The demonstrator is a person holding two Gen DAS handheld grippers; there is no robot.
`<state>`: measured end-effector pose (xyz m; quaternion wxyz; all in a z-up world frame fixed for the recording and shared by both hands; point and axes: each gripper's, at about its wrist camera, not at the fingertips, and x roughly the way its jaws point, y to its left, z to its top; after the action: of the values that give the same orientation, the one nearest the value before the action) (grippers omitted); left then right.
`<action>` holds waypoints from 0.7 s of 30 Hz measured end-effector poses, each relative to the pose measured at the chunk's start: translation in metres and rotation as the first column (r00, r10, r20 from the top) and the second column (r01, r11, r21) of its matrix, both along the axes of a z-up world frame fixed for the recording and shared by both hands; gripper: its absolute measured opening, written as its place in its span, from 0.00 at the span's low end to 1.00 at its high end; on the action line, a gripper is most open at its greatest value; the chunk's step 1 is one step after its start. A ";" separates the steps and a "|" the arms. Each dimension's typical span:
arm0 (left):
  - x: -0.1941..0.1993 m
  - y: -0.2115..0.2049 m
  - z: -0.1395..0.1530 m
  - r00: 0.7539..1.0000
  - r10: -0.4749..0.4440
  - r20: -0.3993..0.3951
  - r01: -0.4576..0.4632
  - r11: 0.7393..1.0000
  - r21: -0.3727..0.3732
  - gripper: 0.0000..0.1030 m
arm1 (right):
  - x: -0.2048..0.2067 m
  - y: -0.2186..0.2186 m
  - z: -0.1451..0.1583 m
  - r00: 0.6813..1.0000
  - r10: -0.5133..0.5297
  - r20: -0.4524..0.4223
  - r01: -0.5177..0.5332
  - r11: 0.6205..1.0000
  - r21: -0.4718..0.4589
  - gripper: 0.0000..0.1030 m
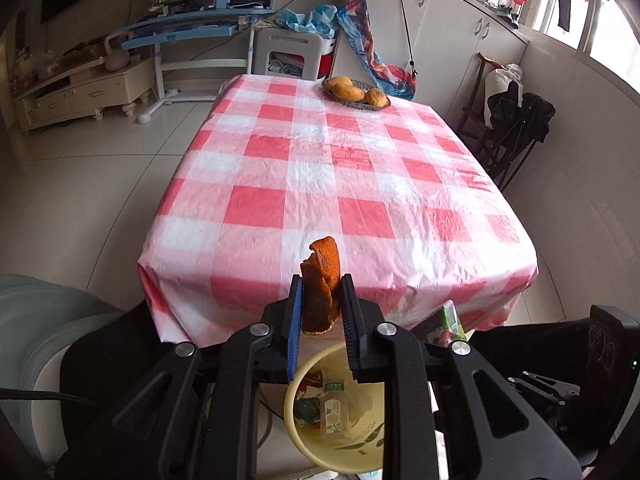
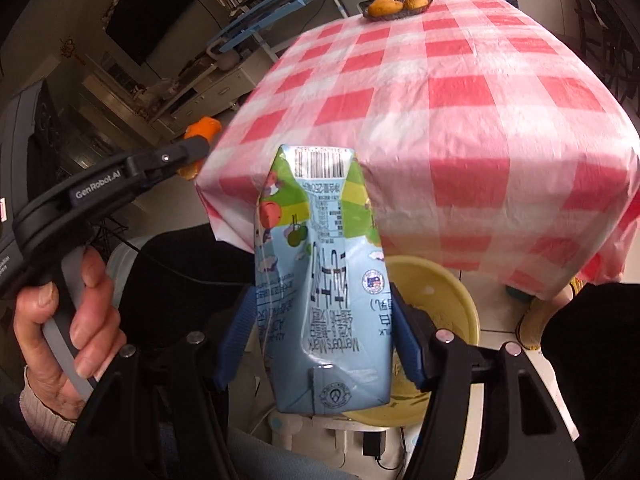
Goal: Collect trash
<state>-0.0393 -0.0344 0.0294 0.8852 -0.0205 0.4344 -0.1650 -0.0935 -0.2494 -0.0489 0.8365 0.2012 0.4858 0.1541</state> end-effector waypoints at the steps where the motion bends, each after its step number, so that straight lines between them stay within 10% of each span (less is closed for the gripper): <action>1: -0.007 -0.002 -0.006 1.000 -0.011 -0.020 0.011 1.000 0.005 0.18 | -0.002 0.000 -0.006 1.000 -0.009 -0.022 0.009 1.000 -0.010 0.61; 10: -0.042 -0.034 -0.051 0.973 -0.135 -0.187 0.151 0.986 0.071 0.24 | -0.019 -0.031 0.008 0.973 -0.220 0.075 0.223 0.974 -0.042 0.79; 16: -0.051 -0.019 0.014 0.995 -0.029 0.096 0.019 0.995 0.098 0.79 | -0.034 -0.030 0.039 0.910 -0.289 0.296 0.345 0.925 -0.157 0.87; 21: -0.060 -0.007 0.061 0.959 0.016 0.283 -0.044 0.995 0.092 0.93 | -0.049 -0.014 0.064 0.838 -0.249 0.486 0.417 0.867 -0.275 0.90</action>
<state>-0.0992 -0.0411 0.0902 0.9404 0.0397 0.3111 -0.1314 -0.1421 -0.2638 0.0155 0.9598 0.0833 0.2635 -0.0497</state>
